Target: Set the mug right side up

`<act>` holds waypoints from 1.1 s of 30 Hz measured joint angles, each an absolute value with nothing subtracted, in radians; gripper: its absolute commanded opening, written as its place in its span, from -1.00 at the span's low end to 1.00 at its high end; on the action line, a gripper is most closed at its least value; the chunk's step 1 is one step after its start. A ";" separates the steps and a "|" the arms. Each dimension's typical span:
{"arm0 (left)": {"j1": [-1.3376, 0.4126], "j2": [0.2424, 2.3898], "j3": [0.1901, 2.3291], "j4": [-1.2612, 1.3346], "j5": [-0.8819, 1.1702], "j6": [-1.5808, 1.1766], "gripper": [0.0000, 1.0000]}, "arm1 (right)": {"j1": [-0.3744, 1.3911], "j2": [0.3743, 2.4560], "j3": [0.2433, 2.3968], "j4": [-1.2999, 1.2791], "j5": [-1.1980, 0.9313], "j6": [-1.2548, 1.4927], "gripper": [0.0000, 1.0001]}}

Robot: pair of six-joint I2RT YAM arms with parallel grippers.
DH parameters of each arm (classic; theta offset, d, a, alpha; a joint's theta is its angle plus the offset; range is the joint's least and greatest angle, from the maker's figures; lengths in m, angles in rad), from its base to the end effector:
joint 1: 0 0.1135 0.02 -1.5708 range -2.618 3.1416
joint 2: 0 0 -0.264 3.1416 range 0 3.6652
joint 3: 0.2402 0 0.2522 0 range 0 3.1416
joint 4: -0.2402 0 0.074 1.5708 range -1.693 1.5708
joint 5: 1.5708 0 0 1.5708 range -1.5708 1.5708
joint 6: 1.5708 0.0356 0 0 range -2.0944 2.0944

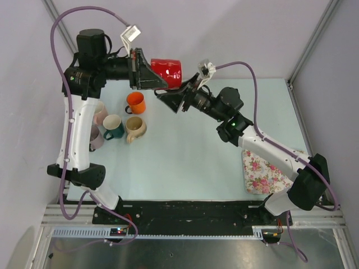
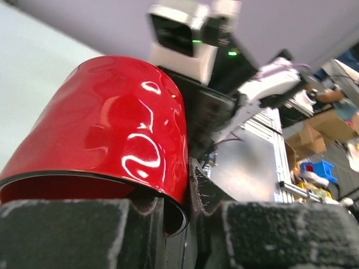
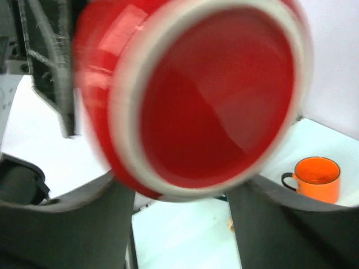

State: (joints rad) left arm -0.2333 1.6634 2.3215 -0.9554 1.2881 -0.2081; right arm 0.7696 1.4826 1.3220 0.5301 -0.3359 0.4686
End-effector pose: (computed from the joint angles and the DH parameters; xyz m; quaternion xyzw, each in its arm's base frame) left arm 0.2662 -0.0984 0.5491 0.3651 0.6384 -0.5752 0.3583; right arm 0.2421 0.2509 0.4354 -0.2199 0.5303 0.5489 0.6076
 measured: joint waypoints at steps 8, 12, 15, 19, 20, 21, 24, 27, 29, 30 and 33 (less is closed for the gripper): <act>-0.169 1.655 2.166 -1.014 0.871 -0.108 -1.00 | 0.760 1.481 1.336 0.236 -0.300 0.380 0.99; -0.135 1.643 2.086 -1.095 0.582 0.087 -1.00 | 0.759 1.462 1.337 0.022 -0.218 0.308 0.99; -0.131 1.630 2.046 -1.216 0.407 0.242 -1.00 | 0.764 1.432 1.336 -0.124 -0.149 0.247 0.99; -0.134 1.543 1.850 -1.288 0.233 0.432 -1.00 | 0.782 1.372 1.323 -0.235 -0.060 0.181 0.99; -0.133 1.506 1.764 -1.290 0.187 0.469 -1.00 | 0.787 1.355 1.314 -0.249 -0.039 0.169 0.99; -0.133 1.479 1.694 -1.298 0.155 0.495 -1.00 | 0.791 1.341 1.305 -0.258 -0.025 0.160 0.99; -0.119 1.417 1.447 -1.336 0.047 0.556 -1.00 | 0.799 1.295 1.258 -0.267 0.016 0.138 0.99; -0.100 1.411 1.258 -1.350 -0.016 0.582 -0.99 | 0.801 1.276 1.220 -0.268 0.037 0.127 0.99; -0.093 1.411 1.163 -1.333 -0.045 0.588 -0.99 | 0.801 1.275 1.200 -0.271 0.045 0.119 0.99; -0.092 1.411 1.134 -1.319 -0.054 0.591 -0.99 | 0.800 1.275 1.193 -0.272 0.047 0.117 0.99; -0.092 1.415 1.057 -1.235 -0.075 0.599 -1.00 | 0.801 1.275 1.176 -0.275 0.057 0.108 0.99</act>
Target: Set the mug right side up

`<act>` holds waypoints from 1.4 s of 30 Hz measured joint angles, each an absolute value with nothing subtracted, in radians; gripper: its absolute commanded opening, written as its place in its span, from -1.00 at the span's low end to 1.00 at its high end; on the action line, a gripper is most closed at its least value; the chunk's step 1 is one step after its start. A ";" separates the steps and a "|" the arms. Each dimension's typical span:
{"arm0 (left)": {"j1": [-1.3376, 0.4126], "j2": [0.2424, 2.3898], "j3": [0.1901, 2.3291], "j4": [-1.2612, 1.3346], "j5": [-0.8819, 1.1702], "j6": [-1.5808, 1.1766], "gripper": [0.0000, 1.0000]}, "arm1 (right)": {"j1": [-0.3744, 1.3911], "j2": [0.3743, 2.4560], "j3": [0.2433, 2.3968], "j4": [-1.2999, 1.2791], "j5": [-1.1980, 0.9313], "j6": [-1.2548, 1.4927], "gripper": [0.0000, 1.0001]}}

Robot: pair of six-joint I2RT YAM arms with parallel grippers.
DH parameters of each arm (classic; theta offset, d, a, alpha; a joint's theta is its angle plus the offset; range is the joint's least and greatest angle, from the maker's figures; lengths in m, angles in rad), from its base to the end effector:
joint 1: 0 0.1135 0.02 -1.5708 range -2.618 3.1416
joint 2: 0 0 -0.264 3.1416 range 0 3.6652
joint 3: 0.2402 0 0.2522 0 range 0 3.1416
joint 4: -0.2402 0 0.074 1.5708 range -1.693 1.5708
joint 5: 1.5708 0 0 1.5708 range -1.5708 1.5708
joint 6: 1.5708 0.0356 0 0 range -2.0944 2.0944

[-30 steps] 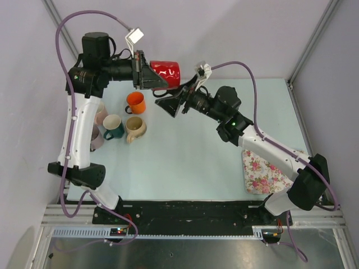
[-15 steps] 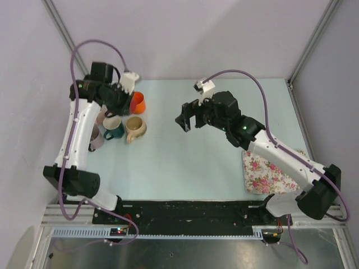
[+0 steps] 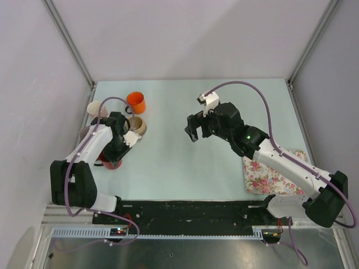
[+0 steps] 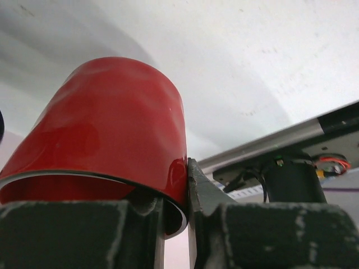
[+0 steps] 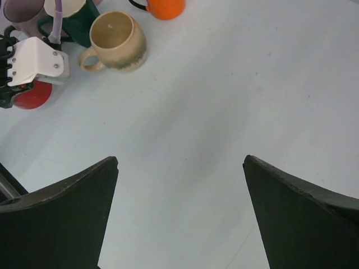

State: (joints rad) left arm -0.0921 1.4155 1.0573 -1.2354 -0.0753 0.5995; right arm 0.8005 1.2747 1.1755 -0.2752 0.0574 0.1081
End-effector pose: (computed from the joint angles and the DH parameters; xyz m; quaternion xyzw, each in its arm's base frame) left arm 0.2264 -0.0182 0.2352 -0.3391 -0.9399 -0.0336 0.0205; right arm 0.2066 0.2100 0.3614 -0.2651 0.7825 0.2257 0.5162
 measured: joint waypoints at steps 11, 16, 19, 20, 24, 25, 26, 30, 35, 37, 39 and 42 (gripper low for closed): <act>-0.092 1.492 0.934 -0.955 -0.106 0.609 -0.13 | 0.801 1.238 1.140 -0.271 0.093 0.089 0.99; -0.091 1.484 0.932 -0.898 -0.107 0.604 0.44 | 0.799 1.236 1.137 -0.273 0.110 0.083 0.99; -0.091 1.446 0.932 -0.888 -0.104 0.600 0.63 | 0.790 1.234 1.133 -0.276 0.114 0.083 0.99; -0.091 1.425 0.933 -0.889 -0.102 0.599 0.69 | 0.785 1.233 1.132 -0.280 0.113 0.086 0.99; -0.091 1.325 0.962 -0.920 -0.081 0.577 0.85 | 0.734 1.224 1.130 -0.288 0.121 0.111 0.99; -0.091 1.304 0.978 -0.931 -0.073 0.567 0.92 | 0.716 1.219 1.128 -0.292 0.128 0.121 0.99; -0.091 1.275 1.001 -0.942 -0.064 0.553 0.96 | 0.692 1.211 1.124 -0.298 0.136 0.133 0.99; -0.091 1.120 1.095 -0.942 -0.021 0.473 0.99 | 0.550 1.156 1.077 -0.305 0.167 0.198 0.99; -0.091 0.797 1.088 -0.824 -0.074 0.353 0.99 | 0.349 1.008 0.904 -0.298 0.266 0.279 0.99; -0.091 0.648 1.021 -0.772 -0.120 0.309 0.99 | 0.326 0.930 0.810 -0.283 0.326 0.289 0.99; -0.091 0.525 0.939 -0.727 -0.163 0.273 0.99 | 0.323 0.863 0.725 -0.266 0.379 0.297 0.99; -0.091 0.394 0.765 -0.655 -0.226 0.219 0.99 | 0.332 0.793 0.619 -0.249 0.462 0.319 0.99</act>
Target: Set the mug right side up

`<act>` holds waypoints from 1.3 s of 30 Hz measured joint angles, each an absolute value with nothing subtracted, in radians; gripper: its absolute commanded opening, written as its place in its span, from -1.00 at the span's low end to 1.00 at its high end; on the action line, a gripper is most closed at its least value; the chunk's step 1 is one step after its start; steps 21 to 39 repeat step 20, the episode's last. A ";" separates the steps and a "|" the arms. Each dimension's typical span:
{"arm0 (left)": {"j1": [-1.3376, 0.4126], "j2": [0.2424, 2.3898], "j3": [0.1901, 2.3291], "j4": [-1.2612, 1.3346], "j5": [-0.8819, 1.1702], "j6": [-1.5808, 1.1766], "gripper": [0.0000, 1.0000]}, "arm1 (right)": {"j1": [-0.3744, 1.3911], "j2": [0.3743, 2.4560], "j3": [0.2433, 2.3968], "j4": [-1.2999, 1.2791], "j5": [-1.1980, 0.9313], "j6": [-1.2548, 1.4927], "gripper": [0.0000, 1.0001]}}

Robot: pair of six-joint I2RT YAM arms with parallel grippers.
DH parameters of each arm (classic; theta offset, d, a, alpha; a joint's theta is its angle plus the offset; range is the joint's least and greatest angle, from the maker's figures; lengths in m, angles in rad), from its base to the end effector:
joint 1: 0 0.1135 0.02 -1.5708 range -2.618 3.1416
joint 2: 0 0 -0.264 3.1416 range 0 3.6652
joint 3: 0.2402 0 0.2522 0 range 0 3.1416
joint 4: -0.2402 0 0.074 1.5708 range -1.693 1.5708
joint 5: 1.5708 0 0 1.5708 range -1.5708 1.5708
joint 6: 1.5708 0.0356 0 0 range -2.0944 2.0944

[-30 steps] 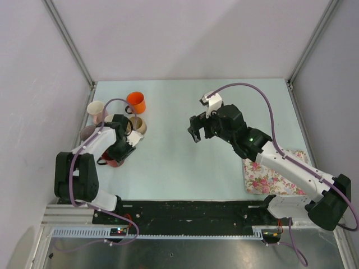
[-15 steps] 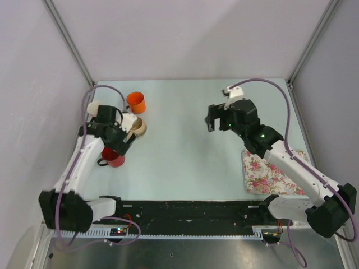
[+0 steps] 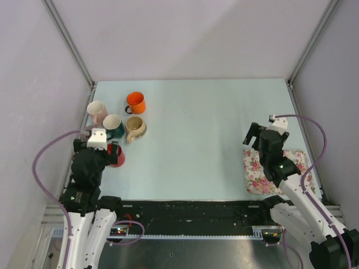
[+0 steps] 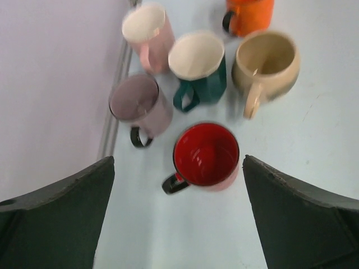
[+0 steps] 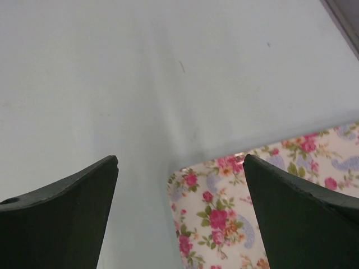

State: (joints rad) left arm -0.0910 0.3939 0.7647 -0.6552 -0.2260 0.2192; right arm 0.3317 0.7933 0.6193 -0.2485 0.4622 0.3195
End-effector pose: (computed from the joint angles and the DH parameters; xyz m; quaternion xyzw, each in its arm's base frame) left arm 0.0875 0.0000 0.3290 0.0560 0.7960 0.1282 0.5889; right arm 0.1782 0.0446 0.2749 0.1194 0.8181 -0.0131 0.5624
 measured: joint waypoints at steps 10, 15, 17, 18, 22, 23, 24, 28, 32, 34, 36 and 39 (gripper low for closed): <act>-0.091 0.381 0.490 -0.461 -0.281 0.166 0.99 | 0.510 0.712 0.414 -0.123 0.709 0.318 0.99; -0.090 0.398 0.435 -0.347 -0.231 0.143 0.99 | 0.553 0.715 0.403 -0.055 0.809 0.296 0.99; -0.090 0.382 0.414 -0.325 -0.221 0.131 0.99 | 0.558 0.715 0.403 -0.042 0.838 0.301 0.99; -0.090 0.373 0.406 -0.315 -0.216 0.130 0.99 | 0.561 0.715 0.403 -0.038 0.854 0.308 0.99; -0.090 0.364 0.400 -0.296 -0.212 0.127 0.99 | 0.566 0.717 0.403 -0.034 0.883 0.330 0.99; -0.090 0.364 0.400 -0.296 -0.212 0.127 0.99 | 0.566 0.717 0.403 -0.034 0.883 0.330 0.99; -0.090 0.364 0.400 -0.296 -0.212 0.127 0.99 | 0.566 0.717 0.403 -0.034 0.883 0.330 0.99; -0.090 0.364 0.400 -0.296 -0.212 0.127 0.99 | 0.566 0.717 0.403 -0.034 0.883 0.330 0.99; -0.090 0.364 0.400 -0.296 -0.212 0.127 0.99 | 0.566 0.717 0.403 -0.034 0.883 0.330 0.99; -0.090 0.364 0.400 -0.296 -0.212 0.127 0.99 | 0.566 0.717 0.403 -0.034 0.883 0.330 0.99; -0.090 0.364 0.400 -0.296 -0.212 0.127 0.99 | 0.566 0.717 0.403 -0.034 0.883 0.330 0.99; -0.090 0.364 0.400 -0.296 -0.212 0.127 0.99 | 0.566 0.717 0.403 -0.034 0.883 0.330 0.99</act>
